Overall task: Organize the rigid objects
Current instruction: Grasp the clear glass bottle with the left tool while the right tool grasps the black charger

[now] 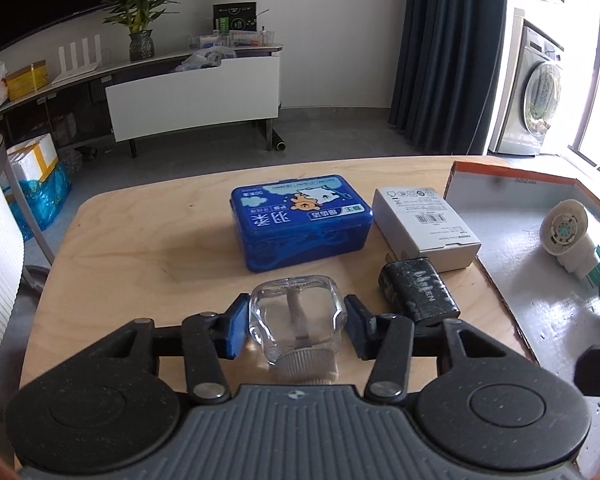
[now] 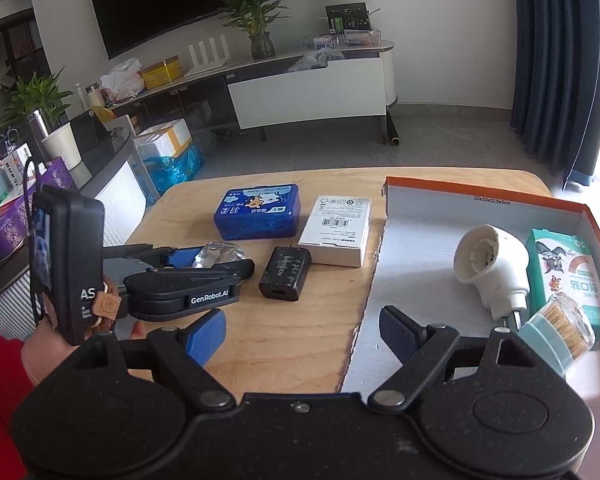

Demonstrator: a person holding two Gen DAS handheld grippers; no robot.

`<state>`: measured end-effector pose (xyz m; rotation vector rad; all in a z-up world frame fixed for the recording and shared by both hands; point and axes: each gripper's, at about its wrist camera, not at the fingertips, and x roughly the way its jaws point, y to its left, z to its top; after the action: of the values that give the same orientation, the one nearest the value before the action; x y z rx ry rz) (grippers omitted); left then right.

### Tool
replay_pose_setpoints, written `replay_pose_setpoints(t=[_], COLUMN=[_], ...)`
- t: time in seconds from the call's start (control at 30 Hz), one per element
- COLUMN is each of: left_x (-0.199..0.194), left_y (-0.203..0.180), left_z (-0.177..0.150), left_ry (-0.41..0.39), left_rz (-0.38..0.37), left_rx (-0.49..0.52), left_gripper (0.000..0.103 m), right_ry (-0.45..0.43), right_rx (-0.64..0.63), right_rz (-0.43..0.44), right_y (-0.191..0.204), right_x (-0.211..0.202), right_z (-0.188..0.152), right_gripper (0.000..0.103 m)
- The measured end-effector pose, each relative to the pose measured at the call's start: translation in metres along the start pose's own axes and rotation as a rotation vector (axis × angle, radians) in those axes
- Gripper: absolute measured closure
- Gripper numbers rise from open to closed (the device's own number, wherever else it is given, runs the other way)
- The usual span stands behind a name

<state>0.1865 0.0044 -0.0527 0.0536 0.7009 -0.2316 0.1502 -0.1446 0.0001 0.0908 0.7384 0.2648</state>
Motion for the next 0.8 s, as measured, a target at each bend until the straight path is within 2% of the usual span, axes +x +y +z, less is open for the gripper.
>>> replay_pose_setpoints(t=[0.2,0.3,0.4,0.57,0.67,0.7,0.8], left_x=[-0.035,-0.052,-0.064,-0.070,-0.069,-0.070,-0.073], left_y=[0.015,0.017,0.018,0.024,0.027,0.027,0.027], left_z=[0.002,0.002,-0.002,-0.007,-0.007,-0.006,-0.006], left_ry=[-0.010,-0.027,-0.044,-0.058,-0.066,-0.070,-0.078], left_rz=[0.054,0.070,0.077,0.084,0.089,0.089,0.088], left_rx=[-0.084,-0.112,-0.141,-0.182,-0.194,-0.196,-0.199], left_gripper=[0.053,0.053,0.053,0.053,0.053,0.053,0.053], right_ry=[0.046,0.067,0.089,0.143,0.120,0.115,0.119], right_rx=[0.004,-0.003,-0.014,0.011,-0.054,-0.065,-0.064], right_rz=[0.019,0.000,-0.035,-0.091,-0.139,-0.134,-0.117], right_y=[0.012,0.021,0.029,0.029,0.038,0.040,0.042], right_x=[0.032,0.052,0.074,0.108,0.114,0.114,0.110], right_z=[0.014,0.022,0.027,0.029,0.028,0.028,0.027], right_gripper=[0.004,0.005,0.010,0.024,0.048,0.059,0.059])
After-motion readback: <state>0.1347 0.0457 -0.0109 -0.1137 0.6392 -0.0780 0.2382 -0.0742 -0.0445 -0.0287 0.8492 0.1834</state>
